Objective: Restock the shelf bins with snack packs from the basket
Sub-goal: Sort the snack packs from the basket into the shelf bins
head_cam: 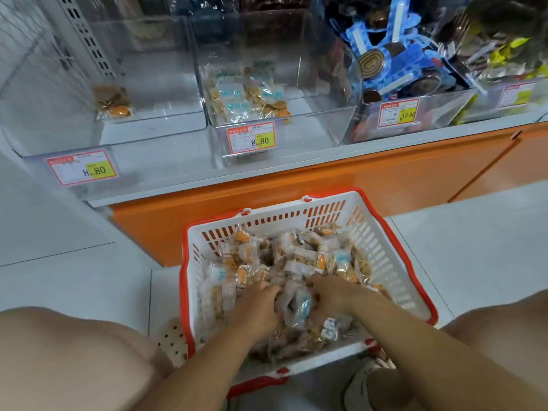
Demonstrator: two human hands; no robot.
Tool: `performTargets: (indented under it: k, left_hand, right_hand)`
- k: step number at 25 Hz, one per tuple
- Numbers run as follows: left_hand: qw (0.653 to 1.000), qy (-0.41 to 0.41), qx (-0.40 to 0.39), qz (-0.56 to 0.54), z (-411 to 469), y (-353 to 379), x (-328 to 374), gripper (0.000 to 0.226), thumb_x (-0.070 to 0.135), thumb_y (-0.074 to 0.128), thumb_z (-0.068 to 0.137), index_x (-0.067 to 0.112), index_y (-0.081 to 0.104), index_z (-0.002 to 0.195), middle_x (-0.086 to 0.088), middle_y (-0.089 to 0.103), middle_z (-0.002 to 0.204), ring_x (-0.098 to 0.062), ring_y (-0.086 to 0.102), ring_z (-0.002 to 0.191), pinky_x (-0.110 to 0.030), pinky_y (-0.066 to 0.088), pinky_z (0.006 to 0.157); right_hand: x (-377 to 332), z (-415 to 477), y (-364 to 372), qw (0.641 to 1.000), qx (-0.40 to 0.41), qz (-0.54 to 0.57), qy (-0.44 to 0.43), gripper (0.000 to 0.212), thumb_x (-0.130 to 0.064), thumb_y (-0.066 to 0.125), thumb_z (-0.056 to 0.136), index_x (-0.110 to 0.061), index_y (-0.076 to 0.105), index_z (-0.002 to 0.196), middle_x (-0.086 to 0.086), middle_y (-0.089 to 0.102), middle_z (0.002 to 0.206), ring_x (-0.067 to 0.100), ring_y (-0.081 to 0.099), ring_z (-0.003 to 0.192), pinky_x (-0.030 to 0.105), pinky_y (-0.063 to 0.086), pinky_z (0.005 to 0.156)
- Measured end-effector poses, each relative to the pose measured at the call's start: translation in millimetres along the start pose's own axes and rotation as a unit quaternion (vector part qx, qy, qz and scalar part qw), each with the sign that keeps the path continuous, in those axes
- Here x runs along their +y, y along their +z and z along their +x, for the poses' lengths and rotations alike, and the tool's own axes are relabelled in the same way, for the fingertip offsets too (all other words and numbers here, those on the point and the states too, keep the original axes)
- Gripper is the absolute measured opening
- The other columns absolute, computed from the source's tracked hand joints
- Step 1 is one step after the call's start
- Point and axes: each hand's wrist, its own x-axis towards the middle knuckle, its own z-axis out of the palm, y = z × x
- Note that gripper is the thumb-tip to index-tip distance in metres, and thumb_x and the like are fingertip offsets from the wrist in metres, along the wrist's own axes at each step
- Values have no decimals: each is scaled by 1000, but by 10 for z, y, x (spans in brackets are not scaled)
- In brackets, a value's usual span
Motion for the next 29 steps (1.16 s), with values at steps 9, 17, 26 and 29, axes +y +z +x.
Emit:
performTargets:
  k: [9,17,26,29]
  left_hand:
    - [832,-108,35,-544,-64,-384,223,36,29,62,94,20,59,129,5,70,113,-10,70,90,-20,56,72]
    - [748,-101,33,-655,-94,-501,300,21,8,64,92,24,65,105,-3,72,107,-23,71,95,-23,57,70]
    - [762,-115,54,-635,-111,-544,281,17,13,63,93,29,63,101,-1,72,108,-22,73,92,-27,59,72]
    - [818,-91,84,-561,-96,-718,282,16,27,66,91,39,63,102,4,71,113,-17,71,96,-39,57,89]
  right_hand:
    - [-30,-27,-271,869,109,470,-110,53,-56,72,75,-15,69,109,2,73,102,15,69,96,34,53,91]
    - [-178,-153,-276,776,208,587,-102,36,-38,57,95,-8,75,87,7,77,85,22,73,84,30,58,76]
    - [-188,-102,-290,752,157,629,-117,37,-45,54,95,-13,71,105,6,76,98,24,72,95,41,53,92]
    - [-196,-129,-343,788,188,565,-154,31,-43,68,85,-16,66,100,-4,71,89,11,68,84,25,52,79]
